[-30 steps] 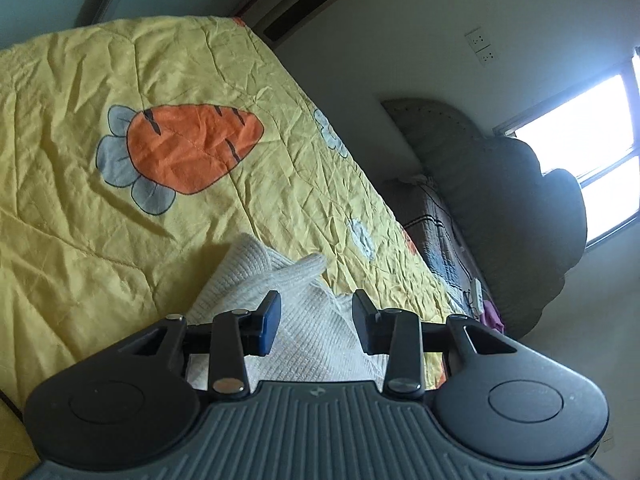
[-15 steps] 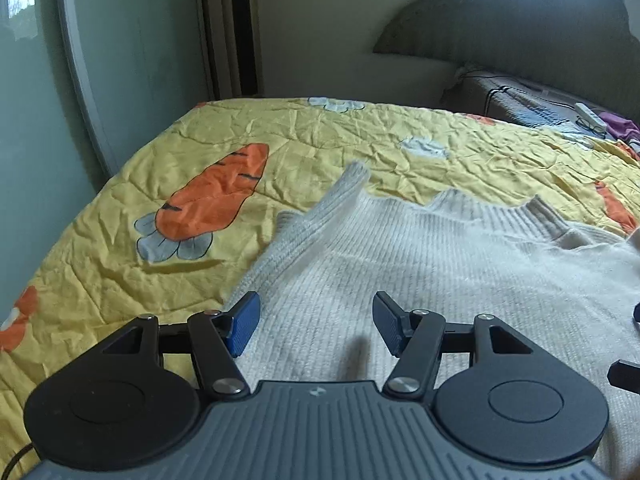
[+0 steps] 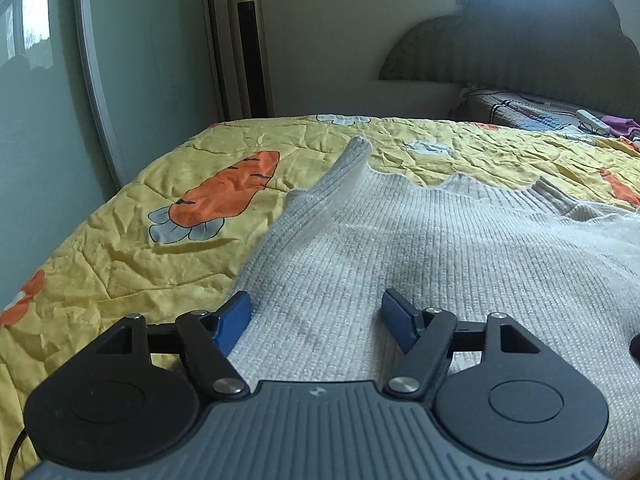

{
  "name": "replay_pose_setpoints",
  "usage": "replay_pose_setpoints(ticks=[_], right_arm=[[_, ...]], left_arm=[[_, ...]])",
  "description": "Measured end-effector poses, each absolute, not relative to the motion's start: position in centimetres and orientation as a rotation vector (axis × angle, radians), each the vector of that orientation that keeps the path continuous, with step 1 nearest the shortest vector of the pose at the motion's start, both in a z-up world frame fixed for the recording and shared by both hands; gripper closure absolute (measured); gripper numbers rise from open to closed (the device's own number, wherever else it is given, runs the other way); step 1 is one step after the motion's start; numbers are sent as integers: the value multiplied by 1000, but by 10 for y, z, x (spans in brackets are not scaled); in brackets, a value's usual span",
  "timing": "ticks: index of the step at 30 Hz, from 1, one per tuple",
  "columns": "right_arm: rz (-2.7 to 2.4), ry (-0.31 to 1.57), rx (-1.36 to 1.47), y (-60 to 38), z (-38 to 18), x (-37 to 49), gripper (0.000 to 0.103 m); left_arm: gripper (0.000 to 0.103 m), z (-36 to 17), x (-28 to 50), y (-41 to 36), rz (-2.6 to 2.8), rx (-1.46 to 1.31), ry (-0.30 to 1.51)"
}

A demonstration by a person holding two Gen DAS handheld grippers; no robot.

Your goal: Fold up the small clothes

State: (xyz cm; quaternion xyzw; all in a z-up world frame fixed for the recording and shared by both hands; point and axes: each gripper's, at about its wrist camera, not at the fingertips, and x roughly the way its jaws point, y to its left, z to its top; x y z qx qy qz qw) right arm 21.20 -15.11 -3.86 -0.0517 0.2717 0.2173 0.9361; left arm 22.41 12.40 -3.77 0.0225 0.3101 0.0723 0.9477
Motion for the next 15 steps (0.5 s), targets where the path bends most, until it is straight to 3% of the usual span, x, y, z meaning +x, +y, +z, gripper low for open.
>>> replay_pose_setpoints(ticks=[15], right_arm=[[425,555,-117,-148,-40,213,0]], left_arm=[[29,-44,214,123,133,69,566]])
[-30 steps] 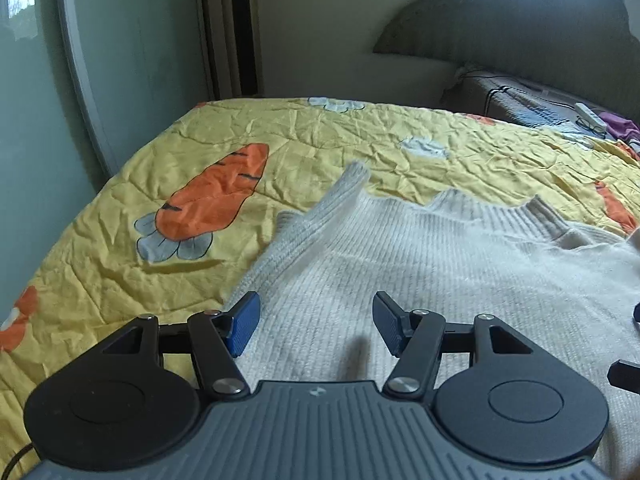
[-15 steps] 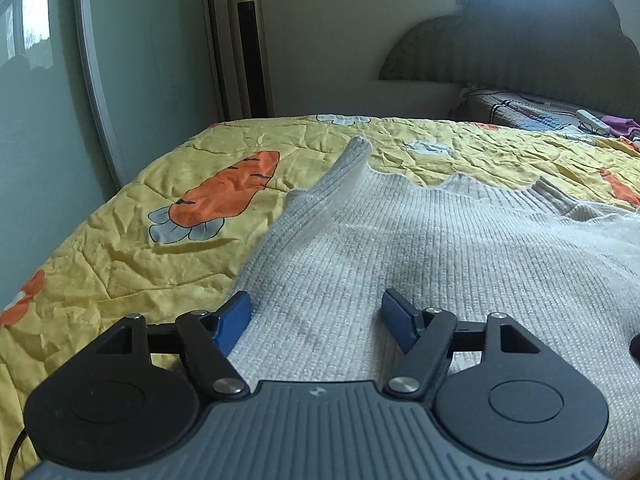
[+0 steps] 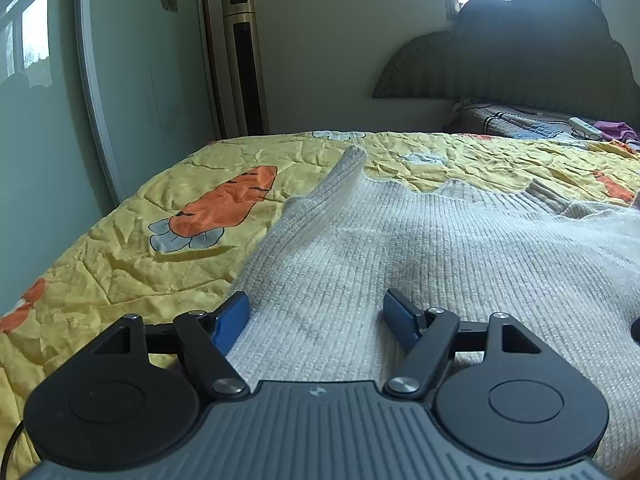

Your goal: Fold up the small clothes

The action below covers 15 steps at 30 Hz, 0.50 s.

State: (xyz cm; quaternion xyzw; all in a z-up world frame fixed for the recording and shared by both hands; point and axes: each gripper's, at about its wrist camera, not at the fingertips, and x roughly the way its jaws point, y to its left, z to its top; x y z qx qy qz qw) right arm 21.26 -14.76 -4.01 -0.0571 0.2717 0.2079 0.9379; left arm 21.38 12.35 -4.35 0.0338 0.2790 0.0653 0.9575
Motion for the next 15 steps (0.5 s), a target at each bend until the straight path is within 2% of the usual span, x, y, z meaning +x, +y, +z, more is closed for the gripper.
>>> replay_pose_setpoints(ticks=[15], right_arm=[[372,508,-208,-89,-15,165,0]], left_arm=[[28,-43,211,121,134,107,565]])
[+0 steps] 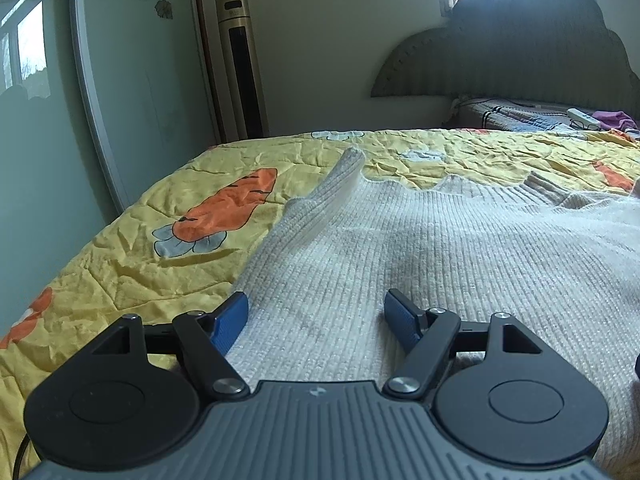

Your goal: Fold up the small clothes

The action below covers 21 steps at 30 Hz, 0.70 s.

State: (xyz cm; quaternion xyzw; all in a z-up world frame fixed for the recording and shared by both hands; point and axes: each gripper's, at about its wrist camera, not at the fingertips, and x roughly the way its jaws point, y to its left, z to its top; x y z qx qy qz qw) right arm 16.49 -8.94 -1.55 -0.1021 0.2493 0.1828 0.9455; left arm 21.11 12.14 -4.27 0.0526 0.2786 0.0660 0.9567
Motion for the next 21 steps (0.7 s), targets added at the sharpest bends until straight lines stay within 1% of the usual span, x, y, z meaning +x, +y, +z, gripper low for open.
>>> replay_pose_setpoints(ticks=[7,12,16,19,21], right_arm=[[385,583,-233,-77,-33,168,0],[377,558,-218,-74,-27,160,0],[435,506,-245,-58,-20,147,0],[485,489,-334,-34,-22,137,1],[507,473,-412,-17,-24,128,1]], left_arm=[[28,-43,209,119,139,127,559],[24,-25,205,136,157,59,533],[19,-9,208,183,244,-136,544],[18,-9,217,225,217,-365,654],[18,-12,222,241,166,-464,705]])
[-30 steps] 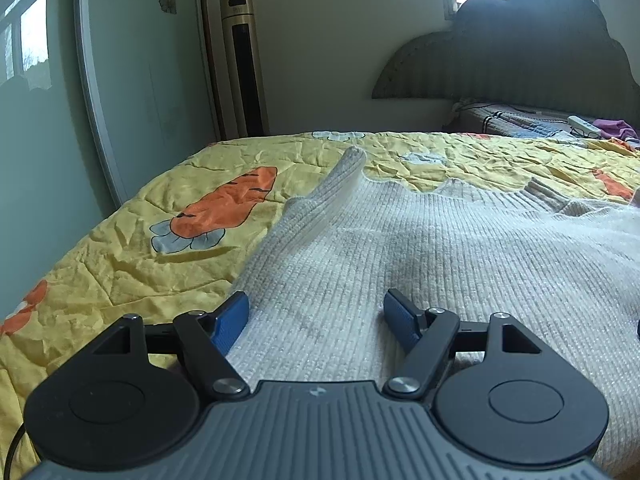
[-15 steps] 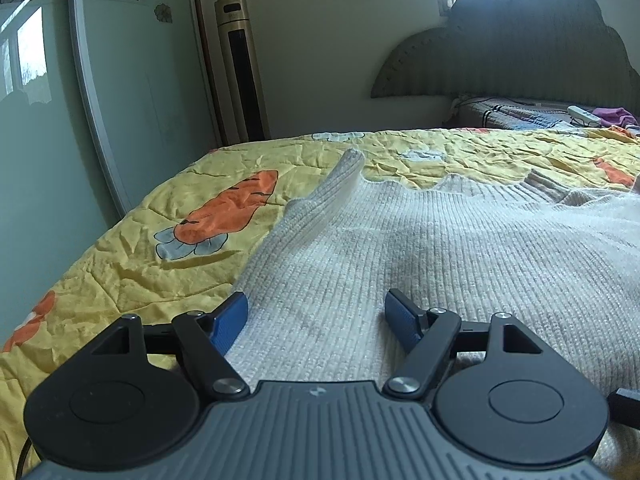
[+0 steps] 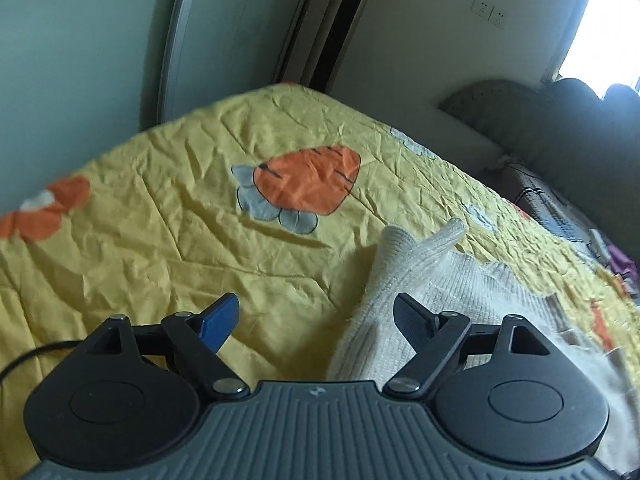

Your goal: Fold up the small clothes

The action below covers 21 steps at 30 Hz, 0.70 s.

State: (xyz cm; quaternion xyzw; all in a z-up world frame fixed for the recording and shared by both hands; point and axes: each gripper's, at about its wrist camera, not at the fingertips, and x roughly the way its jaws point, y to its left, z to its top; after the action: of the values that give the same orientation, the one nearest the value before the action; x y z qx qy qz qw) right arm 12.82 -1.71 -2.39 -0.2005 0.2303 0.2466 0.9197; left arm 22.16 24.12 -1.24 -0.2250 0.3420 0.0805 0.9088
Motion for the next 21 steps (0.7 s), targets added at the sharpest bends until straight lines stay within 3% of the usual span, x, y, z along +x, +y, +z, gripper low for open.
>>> replay_pose_setpoints(ticks=[11,21], right_arm=[[476,360,-760,52,-43,108,1],[421,297,-826,107,-50,133,2]], left_arm=[[18,-4,286,210,-134,-162,944],[18,-30,353,234,-251,-379,1052]])
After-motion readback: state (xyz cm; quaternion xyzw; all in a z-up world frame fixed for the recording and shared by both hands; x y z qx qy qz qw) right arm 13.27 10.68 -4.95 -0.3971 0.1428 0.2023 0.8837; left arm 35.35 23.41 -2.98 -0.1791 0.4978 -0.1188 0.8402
